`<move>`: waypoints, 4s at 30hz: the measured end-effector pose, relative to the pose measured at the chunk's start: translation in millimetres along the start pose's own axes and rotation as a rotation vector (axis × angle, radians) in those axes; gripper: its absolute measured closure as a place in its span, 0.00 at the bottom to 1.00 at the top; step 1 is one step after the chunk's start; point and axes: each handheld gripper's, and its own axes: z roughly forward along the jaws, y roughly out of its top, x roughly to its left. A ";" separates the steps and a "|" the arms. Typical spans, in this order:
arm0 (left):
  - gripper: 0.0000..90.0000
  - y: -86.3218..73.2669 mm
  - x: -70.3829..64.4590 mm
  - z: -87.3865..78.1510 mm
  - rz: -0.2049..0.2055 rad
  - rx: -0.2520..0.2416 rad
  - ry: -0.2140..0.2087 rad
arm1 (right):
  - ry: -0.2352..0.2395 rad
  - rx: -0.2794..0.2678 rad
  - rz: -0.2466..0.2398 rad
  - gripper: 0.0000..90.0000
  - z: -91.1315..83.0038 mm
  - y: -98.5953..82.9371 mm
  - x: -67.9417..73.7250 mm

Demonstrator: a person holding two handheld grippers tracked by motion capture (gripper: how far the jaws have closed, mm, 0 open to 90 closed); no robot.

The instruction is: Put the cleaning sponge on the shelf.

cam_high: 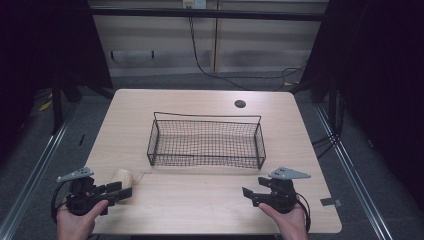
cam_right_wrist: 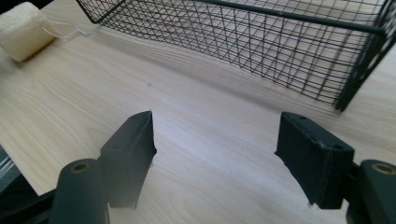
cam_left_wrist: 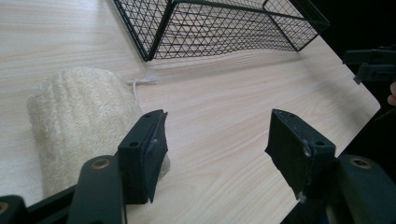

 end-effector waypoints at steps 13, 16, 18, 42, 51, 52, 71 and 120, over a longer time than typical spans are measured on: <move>0.37 7.0 -1.1 -6.5 0.029 0.022 0.055 | 0.039 0.017 0.002 0.29 -3.0 1.0 5.4; 0.38 9.3 -1.7 -9.9 0.030 0.021 0.060 | 0.051 0.024 0.000 0.29 -1.9 1.0 6.4; 0.38 11.1 -1.6 -12.2 0.029 0.024 0.064 | 0.052 0.029 -0.001 0.29 -1.2 0.7 6.5; 0.27 56.3 -1.5 -16.7 0.022 0.220 0.205 | 0.078 0.085 0.006 0.28 7.1 1.9 10.2; 0.25 73.4 4.5 -2.3 0.002 0.356 0.245 | 0.085 0.091 0.007 0.28 9.0 3.4 11.0; 0.25 74.7 5.6 0.5 0.003 0.386 0.238 | 0.090 0.093 0.008 0.28 9.2 3.5 11.0; 0.25 78.6 24.6 30.1 -0.065 0.566 0.315 | 0.111 0.109 0.007 0.27 12.8 3.9 13.2; 0.30 63.9 37.0 64.0 -0.063 0.680 0.316 | 0.124 0.132 0.003 0.28 13.8 3.5 15.9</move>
